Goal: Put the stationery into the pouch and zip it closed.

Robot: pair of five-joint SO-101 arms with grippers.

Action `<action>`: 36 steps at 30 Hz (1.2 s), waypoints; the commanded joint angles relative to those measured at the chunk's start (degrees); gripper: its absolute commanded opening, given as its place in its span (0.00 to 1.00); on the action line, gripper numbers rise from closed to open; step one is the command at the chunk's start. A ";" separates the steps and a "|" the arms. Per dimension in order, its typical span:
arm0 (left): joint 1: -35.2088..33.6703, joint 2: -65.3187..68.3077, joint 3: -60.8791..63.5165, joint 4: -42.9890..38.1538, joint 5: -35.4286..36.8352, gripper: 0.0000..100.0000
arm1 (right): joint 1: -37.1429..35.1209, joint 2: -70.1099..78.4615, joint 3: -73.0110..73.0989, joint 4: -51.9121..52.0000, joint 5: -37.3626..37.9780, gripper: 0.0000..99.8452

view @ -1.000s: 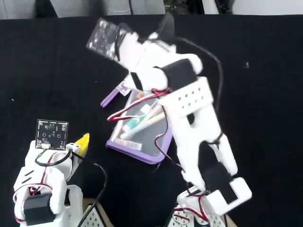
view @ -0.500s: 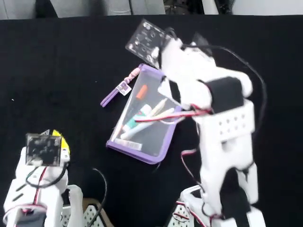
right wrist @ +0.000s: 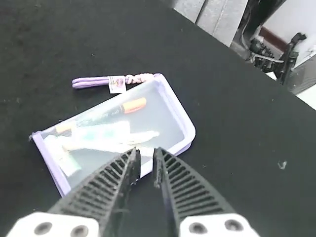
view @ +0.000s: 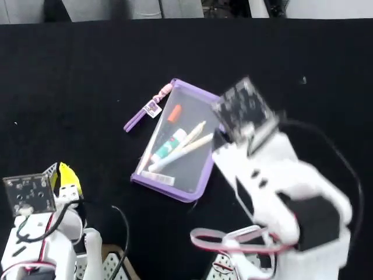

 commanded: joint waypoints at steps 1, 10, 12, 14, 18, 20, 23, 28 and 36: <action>-0.04 -0.09 6.37 -3.96 2.29 0.03 | 0.97 -18.24 22.20 -9.23 -0.70 0.06; -0.57 -0.09 22.29 -8.00 6.77 0.03 | 5.89 -51.30 44.53 -17.49 -0.53 0.06; -0.57 -0.09 22.55 -8.26 7.65 0.03 | 6.24 -49.10 44.44 -17.14 -0.79 0.06; -0.13 -0.09 23.25 -8.53 7.47 0.03 | 8.00 -47.69 44.70 -17.58 -0.79 0.06; -0.04 -0.09 28.44 -10.46 7.47 0.03 | 12.66 -47.60 51.91 -20.22 -0.79 0.06; -0.04 -0.09 32.92 -11.96 7.30 0.03 | 15.21 -47.60 58.59 -23.03 -0.79 0.06; -0.04 -0.09 38.02 -14.33 3.16 0.03 | 19.25 -47.60 68.53 -28.31 -0.79 0.06; -0.13 0.00 41.01 -12.04 -4.04 0.03 | 21.54 -47.60 78.99 -30.51 -0.79 0.06; -0.04 0.09 46.73 -15.74 -6.59 0.03 | 21.54 -47.60 82.24 -21.19 -0.62 0.06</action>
